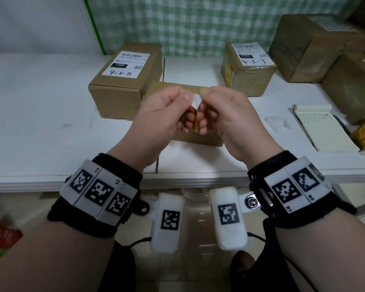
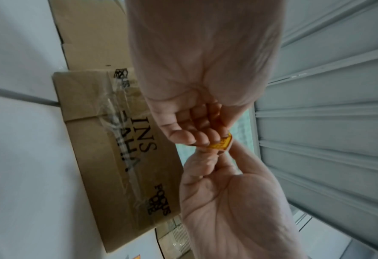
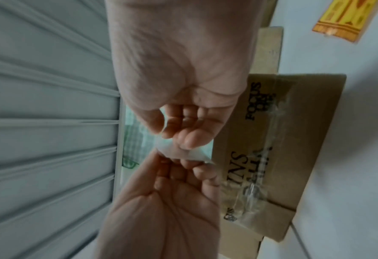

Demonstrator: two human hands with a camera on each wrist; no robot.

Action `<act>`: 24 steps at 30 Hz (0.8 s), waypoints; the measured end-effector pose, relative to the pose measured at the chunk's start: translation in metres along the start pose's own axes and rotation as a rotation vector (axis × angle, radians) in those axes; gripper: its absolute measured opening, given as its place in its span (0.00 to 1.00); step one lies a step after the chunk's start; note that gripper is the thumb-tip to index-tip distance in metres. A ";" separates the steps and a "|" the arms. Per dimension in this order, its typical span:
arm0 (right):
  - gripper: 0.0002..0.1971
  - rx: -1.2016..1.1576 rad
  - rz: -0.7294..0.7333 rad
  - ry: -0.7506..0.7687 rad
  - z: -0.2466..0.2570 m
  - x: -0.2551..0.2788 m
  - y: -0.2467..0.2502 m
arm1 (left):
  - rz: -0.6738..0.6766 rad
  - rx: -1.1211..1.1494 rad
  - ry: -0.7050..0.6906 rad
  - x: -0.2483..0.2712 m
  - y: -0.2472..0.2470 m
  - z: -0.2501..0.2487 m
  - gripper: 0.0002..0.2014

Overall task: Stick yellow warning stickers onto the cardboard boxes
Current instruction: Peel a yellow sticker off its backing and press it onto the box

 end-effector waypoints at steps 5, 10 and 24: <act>0.18 0.142 0.029 0.029 -0.005 0.000 -0.003 | 0.002 -0.037 -0.024 -0.002 0.002 0.001 0.14; 0.16 0.046 -0.004 0.036 -0.002 0.000 -0.001 | 0.008 0.062 0.010 -0.001 0.000 0.000 0.15; 0.16 -0.356 0.006 -0.051 -0.001 0.001 0.000 | 0.120 0.331 -0.035 -0.003 0.001 0.002 0.11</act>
Point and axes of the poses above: each hand's wrist, its own x-axis away from the middle knuckle, its own y-axis out of the back of the hand, z = x × y, the point moved 2 cm from there along -x, towards the middle knuckle, and after that the axes turned 3 degrees about y, right-handed, at the moved point
